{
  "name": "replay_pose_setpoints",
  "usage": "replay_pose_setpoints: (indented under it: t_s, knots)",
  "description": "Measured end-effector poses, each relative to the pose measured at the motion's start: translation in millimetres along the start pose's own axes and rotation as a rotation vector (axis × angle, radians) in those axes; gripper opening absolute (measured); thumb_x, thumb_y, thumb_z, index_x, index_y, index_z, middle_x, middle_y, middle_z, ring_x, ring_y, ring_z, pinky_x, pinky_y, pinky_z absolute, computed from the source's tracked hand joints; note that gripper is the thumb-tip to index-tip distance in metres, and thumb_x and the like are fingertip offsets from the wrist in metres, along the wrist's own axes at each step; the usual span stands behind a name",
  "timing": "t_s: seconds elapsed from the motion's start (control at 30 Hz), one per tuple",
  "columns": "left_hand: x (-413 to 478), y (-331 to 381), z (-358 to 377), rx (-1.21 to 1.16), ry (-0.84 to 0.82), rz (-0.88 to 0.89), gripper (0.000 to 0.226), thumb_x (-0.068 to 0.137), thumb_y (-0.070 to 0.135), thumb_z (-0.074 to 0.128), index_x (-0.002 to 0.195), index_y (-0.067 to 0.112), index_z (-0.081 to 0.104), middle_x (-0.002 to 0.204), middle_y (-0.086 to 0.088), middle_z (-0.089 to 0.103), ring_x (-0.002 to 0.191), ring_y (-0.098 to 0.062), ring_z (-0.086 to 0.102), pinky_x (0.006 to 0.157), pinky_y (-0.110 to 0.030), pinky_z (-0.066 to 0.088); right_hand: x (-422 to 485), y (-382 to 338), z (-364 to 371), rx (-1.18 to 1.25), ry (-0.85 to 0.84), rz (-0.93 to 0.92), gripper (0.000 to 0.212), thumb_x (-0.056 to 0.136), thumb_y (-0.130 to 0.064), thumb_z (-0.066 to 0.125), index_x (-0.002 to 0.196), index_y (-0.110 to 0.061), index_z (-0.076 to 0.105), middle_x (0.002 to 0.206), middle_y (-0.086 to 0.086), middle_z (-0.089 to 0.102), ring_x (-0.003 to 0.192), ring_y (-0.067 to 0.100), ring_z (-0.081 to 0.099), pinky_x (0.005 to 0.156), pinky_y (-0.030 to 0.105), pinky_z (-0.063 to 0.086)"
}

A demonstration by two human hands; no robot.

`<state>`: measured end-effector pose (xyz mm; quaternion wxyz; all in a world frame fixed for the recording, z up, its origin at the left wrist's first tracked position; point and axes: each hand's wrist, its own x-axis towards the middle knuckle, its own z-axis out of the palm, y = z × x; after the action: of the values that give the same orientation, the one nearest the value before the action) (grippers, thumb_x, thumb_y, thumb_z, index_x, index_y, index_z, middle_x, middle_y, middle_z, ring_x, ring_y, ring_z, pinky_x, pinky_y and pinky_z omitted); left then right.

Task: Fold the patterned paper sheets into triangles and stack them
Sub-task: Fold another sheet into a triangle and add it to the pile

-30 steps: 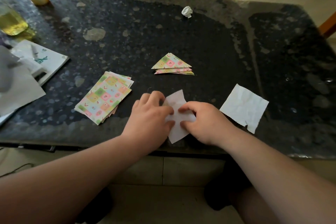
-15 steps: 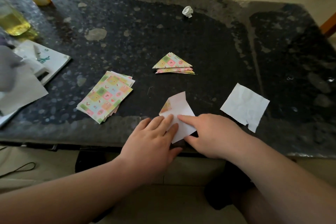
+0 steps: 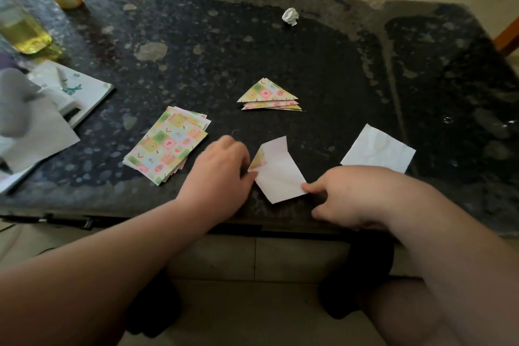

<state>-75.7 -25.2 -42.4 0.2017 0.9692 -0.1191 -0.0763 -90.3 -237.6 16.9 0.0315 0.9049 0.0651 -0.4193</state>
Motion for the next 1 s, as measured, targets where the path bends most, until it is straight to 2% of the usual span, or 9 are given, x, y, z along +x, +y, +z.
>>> replay_pose_setpoints:
  t_s: [0.13, 0.23, 0.3, 0.4, 0.47, 0.53, 0.7, 0.83, 1.0]
  knots:
    - [21.2, -0.1, 3.9, -0.043, -0.073, -0.205, 0.027, 0.090, 0.055, 0.066, 0.099, 0.033, 0.053, 0.104, 0.009, 0.053, 0.104, -0.017, 0.055, 0.096, -0.045, 0.047, 13.6, -1.5, -0.7, 0.046, 0.003, 0.053, 0.047, 0.091, -0.044, 0.057, 0.138, -0.041, 0.061, 0.101, -0.006, 0.077, 0.090, 0.016, 0.073, 0.086, 0.032, 0.059]
    - [25.8, 5.6, 6.8, -0.074, -0.102, -0.187, 0.012, 0.096, 0.044, 0.063, 0.089, 0.036, 0.059, 0.095, 0.014, 0.052, 0.102, -0.016, 0.056, 0.097, -0.044, 0.045, 23.2, 0.7, -2.0, 0.166, 0.134, 0.075, 0.027, 0.092, -0.044, 0.060, 0.110, -0.032, 0.077, 0.095, -0.009, 0.075, 0.087, 0.014, 0.070, 0.086, 0.036, 0.060]
    - [25.4, 8.6, 8.5, -0.097, -0.096, -0.150, 0.008, 0.098, 0.039, 0.062, 0.090, 0.036, 0.061, 0.095, 0.015, 0.053, 0.100, -0.014, 0.055, 0.099, -0.044, 0.046, 30.0, 1.4, -3.6, 0.265, 0.273, 0.061, 0.016, 0.092, -0.041, 0.064, 0.099, -0.030, 0.074, 0.095, -0.009, 0.071, 0.086, 0.013, 0.066, 0.081, 0.035, 0.060]
    - [22.2, 5.7, 15.1, -0.129, -0.032, -0.086, 0.008, 0.098, 0.036, 0.063, 0.097, 0.032, 0.069, 0.094, 0.015, 0.055, 0.098, -0.012, 0.053, 0.098, -0.042, 0.046, 41.7, -1.5, -2.3, 0.469, 0.510, 0.021, 0.026, 0.092, -0.039, 0.071, 0.114, -0.034, 0.057, 0.097, -0.009, 0.065, 0.087, 0.013, 0.064, 0.070, 0.031, 0.055]
    - [18.1, 0.8, 22.0, -0.116, 0.040, -0.015, 0.013, 0.098, 0.032, 0.064, 0.101, 0.027, 0.075, 0.098, 0.011, 0.059, 0.101, -0.015, 0.053, 0.097, -0.042, 0.045, 47.6, -5.7, 0.8, 0.552, 0.556, -0.062, 0.055, 0.091, -0.036, 0.074, 0.138, -0.041, 0.045, 0.099, -0.010, 0.064, 0.093, 0.016, 0.066, 0.075, 0.032, 0.055]
    - [14.7, -2.2, 28.7, -0.084, 0.115, 0.067, 0.013, 0.096, 0.027, 0.067, 0.100, 0.022, 0.079, 0.098, 0.005, 0.062, 0.099, -0.022, 0.056, 0.093, -0.045, 0.045, 51.9, -9.7, 6.0, 0.572, 0.533, -0.125, 0.065, 0.091, -0.033, 0.073, 0.147, -0.044, 0.042, 0.104, -0.008, 0.064, 0.099, 0.017, 0.066, 0.082, 0.031, 0.054]
    - [9.1, -8.8, 34.0, -0.046, 0.223, 0.157, 0.021, 0.093, 0.025, 0.061, 0.093, 0.017, 0.080, 0.087, 0.000, 0.062, 0.081, -0.028, 0.061, 0.075, -0.047, 0.053, 64.2, -15.8, 17.4, 0.648, 0.538, -0.126, 0.037, 0.096, -0.026, 0.065, 0.132, -0.032, 0.064, 0.109, -0.008, 0.065, 0.091, 0.012, 0.063, 0.084, 0.030, 0.056]
    - [11.2, -4.6, 33.2, 0.013, 0.226, 0.177, 0.014, 0.095, 0.021, 0.064, 0.091, 0.015, 0.076, 0.088, -0.002, 0.062, 0.080, -0.028, 0.062, 0.070, -0.045, 0.053, 69.6, -15.0, 17.0, 0.730, 0.515, -0.086, 0.032, 0.095, -0.028, 0.065, 0.127, -0.030, 0.064, 0.099, -0.008, 0.066, 0.090, 0.017, 0.069, 0.084, 0.041, 0.061]
    - [21.4, 4.9, 33.7, 0.063, 0.176, 0.222, 0.020, 0.095, 0.021, 0.058, 0.088, 0.011, 0.073, 0.088, -0.006, 0.060, 0.081, -0.030, 0.060, 0.067, -0.045, 0.051, 69.0, -13.2, 16.3, 0.754, 0.496, -0.094, 0.029, 0.093, -0.027, 0.065, 0.122, -0.030, 0.066, 0.097, -0.007, 0.068, 0.093, 0.019, 0.070, 0.086, 0.040, 0.060]
